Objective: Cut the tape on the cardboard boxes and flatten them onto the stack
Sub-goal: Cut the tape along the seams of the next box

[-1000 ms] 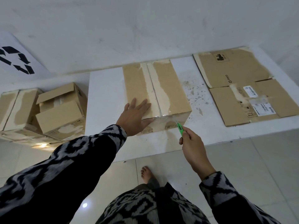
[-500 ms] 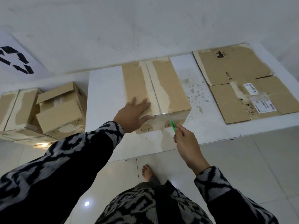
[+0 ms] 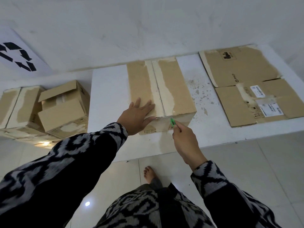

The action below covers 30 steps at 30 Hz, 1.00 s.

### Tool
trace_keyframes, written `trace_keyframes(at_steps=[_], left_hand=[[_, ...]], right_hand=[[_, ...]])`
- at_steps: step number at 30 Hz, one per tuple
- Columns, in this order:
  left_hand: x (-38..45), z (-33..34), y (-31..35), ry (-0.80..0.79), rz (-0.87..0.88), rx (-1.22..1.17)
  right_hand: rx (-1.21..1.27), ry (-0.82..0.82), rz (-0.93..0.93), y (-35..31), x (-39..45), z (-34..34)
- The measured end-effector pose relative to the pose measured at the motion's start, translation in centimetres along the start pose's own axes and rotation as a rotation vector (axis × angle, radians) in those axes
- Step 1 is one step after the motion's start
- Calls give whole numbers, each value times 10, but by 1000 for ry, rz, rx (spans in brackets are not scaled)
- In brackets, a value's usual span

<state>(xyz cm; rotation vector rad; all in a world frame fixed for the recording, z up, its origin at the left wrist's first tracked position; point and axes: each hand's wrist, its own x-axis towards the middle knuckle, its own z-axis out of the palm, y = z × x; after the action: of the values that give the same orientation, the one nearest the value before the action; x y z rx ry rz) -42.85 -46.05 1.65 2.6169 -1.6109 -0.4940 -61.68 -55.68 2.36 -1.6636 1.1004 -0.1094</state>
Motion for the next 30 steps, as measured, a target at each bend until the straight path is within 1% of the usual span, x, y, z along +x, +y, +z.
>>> trace_keyframes(at_steps=[4, 10, 16, 19, 21, 23, 27, 30], left_hand=[[0, 1, 0, 13, 5, 10], [-2, 2, 0, 27, 5, 20], [-3, 0, -2, 21, 13, -6], [-3, 0, -4, 11, 24, -28], [-5, 0, -4, 22, 30, -40], [-6, 2, -2, 40, 39, -46], [-7, 6, -1, 70, 41, -69], [-7, 5, -3, 73, 41, -53]], right_hand=[[11, -13, 17, -9, 2, 2], [-69, -39, 14, -10, -7, 9], [9, -20, 51, -13, -8, 7], [1, -17, 56, -6, -19, -5], [-41, -2, 25, -3, -28, -12], [-91, 37, -50, -7, -28, -18], [-398, 119, -234, -27, 9, -33], [-492, 119, -279, -35, 42, -44]])
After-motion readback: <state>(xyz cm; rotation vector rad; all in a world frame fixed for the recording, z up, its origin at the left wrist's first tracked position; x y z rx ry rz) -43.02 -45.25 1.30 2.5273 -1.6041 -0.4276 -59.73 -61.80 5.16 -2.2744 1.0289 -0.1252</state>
